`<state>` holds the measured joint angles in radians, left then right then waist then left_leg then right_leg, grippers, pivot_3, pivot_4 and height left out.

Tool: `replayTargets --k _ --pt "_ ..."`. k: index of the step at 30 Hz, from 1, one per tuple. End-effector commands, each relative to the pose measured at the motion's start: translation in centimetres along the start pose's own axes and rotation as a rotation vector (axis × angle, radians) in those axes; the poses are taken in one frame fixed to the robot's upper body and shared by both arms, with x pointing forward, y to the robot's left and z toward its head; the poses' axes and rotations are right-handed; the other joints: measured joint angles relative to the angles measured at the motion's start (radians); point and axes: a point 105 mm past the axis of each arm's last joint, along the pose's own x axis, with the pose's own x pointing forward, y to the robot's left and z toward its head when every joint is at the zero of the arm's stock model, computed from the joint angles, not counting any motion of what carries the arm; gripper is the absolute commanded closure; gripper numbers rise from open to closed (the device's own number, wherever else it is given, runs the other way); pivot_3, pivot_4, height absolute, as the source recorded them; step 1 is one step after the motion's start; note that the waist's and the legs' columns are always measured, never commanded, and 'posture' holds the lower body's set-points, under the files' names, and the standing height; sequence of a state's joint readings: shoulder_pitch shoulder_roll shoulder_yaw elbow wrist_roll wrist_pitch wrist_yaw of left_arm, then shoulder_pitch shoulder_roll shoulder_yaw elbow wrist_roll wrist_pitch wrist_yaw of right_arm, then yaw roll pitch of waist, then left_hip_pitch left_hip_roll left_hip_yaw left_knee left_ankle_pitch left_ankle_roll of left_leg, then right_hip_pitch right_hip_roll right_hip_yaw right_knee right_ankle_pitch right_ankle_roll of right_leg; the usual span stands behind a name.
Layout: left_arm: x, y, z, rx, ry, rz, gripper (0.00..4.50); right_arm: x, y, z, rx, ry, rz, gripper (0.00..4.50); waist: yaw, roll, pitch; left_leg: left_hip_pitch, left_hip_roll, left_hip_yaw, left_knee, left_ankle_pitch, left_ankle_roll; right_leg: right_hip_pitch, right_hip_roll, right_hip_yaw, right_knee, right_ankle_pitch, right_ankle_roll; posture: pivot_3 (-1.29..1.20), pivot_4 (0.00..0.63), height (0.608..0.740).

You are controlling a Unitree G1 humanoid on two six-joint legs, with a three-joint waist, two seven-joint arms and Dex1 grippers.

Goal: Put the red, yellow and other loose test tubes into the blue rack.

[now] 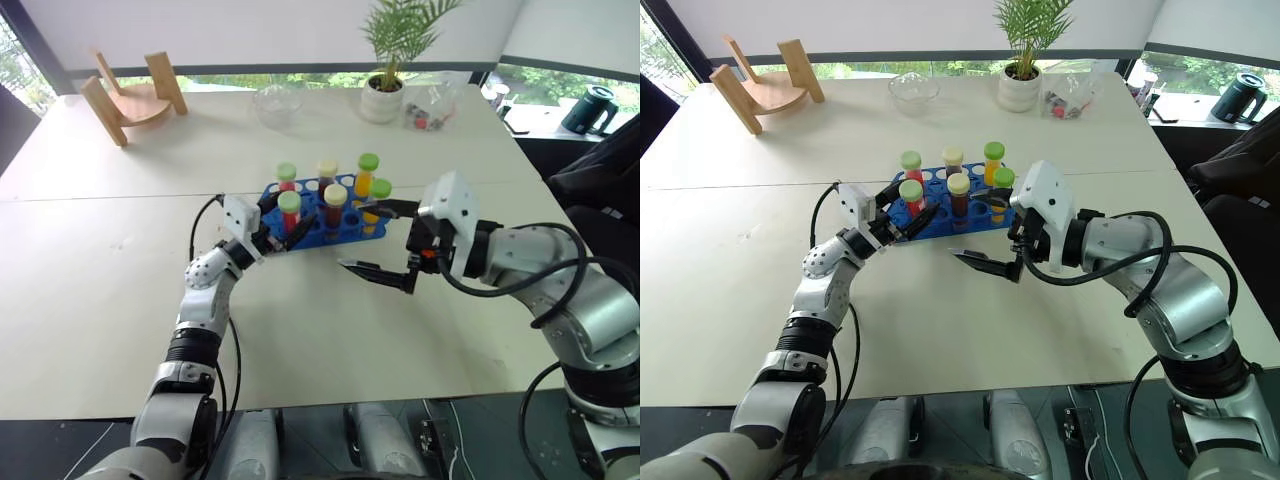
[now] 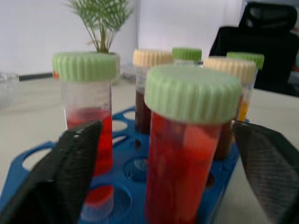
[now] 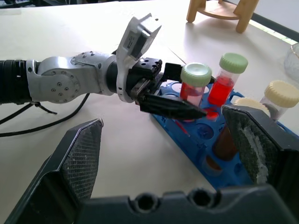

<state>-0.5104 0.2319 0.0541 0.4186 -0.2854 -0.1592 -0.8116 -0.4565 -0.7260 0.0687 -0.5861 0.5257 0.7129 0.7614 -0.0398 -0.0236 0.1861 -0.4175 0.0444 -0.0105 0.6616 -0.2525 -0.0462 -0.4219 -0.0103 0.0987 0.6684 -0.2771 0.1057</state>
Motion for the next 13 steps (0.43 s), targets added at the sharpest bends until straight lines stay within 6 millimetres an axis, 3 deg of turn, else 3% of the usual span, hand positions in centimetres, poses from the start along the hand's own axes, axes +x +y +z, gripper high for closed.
replayTargets --k 1,8,13 --pt "-2.2 0.7 3.8 0.027 0.030 -0.051 0.03 -1.3 -0.7 -0.3 -0.018 0.018 -0.054 0.00 -0.005 0.000 0.000 0.000 0.000 0.000 0.000 0.000 0.000 0.000 0.000 0.000 0.000 0.000 0.000 0.00 0.150 0.740" --pt "-8.8 -0.7 6.0 -0.029 0.265 -0.111 0.03 -3.4 -2.3 -2.3 0.026 0.079 -0.146 0.00 -0.005 0.000 0.000 0.001 0.001 0.001 -0.001 0.000 0.000 0.000 0.000 0.000 0.000 0.000 0.000 0.00 0.150 0.740" --pt "-11.7 -2.1 6.7 -0.082 0.358 -0.115 0.03 -4.4 -3.2 -3.2 0.044 0.105 -0.175 0.00 -0.002 0.000 0.000 0.001 0.001 0.001 -0.001 0.000 0.000 0.001 0.000 0.000 -0.002 -0.001 -0.001 0.00 0.150 0.740"
